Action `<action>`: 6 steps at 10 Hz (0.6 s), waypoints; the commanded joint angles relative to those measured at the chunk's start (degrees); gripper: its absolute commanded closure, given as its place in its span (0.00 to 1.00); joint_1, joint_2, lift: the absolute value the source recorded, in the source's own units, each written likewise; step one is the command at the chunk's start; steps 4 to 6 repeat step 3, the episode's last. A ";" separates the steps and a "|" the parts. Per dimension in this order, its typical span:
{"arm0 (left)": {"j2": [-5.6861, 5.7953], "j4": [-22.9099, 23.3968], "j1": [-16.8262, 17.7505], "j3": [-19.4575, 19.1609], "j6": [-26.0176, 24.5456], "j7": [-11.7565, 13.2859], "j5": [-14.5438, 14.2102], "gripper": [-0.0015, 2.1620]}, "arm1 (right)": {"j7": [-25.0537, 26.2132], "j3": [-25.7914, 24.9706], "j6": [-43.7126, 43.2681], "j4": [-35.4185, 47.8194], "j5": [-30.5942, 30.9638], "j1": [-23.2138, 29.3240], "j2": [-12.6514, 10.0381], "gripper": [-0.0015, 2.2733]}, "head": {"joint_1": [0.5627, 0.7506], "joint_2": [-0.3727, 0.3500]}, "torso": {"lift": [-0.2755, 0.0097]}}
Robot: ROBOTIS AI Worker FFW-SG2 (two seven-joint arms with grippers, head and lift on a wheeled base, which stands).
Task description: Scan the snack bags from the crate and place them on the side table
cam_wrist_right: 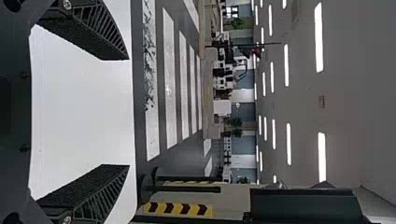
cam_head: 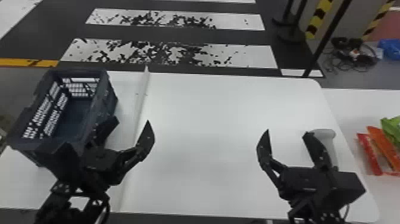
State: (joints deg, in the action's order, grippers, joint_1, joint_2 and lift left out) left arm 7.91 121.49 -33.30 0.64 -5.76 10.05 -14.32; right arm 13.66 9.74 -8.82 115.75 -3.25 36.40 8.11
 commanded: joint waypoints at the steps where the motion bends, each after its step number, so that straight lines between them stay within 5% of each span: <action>1: 0.00 -0.20 0.08 -0.02 0.00 -0.03 0.00 0.03 | -0.03 0.01 0.00 0.00 0.00 0.08 0.06 0.03 | 0.70 0.49 | 0.68; 6: -0.09 -0.20 0.08 -0.02 0.00 0.06 0.00 0.03 | 0.05 0.01 0.00 -0.09 0.00 0.08 -0.03 0.03 | 0.70 0.49 | 0.68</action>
